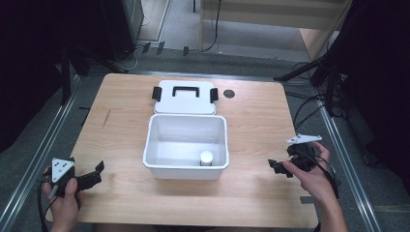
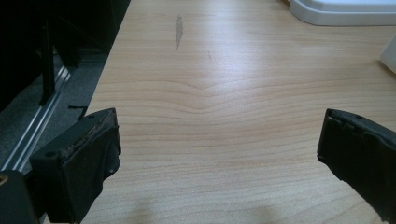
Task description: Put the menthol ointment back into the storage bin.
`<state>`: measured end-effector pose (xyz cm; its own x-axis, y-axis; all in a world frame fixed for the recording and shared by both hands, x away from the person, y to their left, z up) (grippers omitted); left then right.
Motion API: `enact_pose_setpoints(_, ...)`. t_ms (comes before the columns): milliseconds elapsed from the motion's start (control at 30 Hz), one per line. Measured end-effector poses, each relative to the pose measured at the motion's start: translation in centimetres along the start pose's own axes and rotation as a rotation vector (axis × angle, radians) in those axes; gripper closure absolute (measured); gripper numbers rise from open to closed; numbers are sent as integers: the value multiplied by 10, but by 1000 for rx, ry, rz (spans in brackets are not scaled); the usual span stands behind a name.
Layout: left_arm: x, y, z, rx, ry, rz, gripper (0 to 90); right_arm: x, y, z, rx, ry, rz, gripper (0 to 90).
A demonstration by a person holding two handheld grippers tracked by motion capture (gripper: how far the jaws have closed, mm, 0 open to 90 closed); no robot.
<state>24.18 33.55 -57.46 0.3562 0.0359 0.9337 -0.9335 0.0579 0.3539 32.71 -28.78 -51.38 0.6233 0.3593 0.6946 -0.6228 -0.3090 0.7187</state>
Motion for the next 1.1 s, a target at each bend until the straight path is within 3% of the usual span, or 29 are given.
enact_pose_setpoints(367,0,0,1,-5,-3,3,1,-43,-4,9,-25,-118,265,4)
enact_pose_setpoints(567,0,0,2,-15,-14,4,1,-60,2,8,-5,-134,373,4)
enact_pose_setpoints(867,0,0,1,-13,-14,3,1,-79,6,8,-24,-178,459,4)
enact_pose_setpoints(1000,0,0,2,-13,-17,4,2,-83,7,8,-31,-177,476,4)
enact_pose_setpoints(1100,0,1,2,-13,-17,4,1,-86,9,10,-38,-209,484,4)
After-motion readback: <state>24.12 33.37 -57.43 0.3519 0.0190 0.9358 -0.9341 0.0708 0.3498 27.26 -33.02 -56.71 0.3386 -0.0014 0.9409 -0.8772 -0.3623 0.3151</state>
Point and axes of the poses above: each handheld gripper's, and its own axes: y roughly backward along the jaws, x roughly out of its top, z roughly to its right, the point moved 5 cm from there along -y, roughly forward along the jaws, and after that the axes turned 7 degrees about z, right-handed, at the moved point
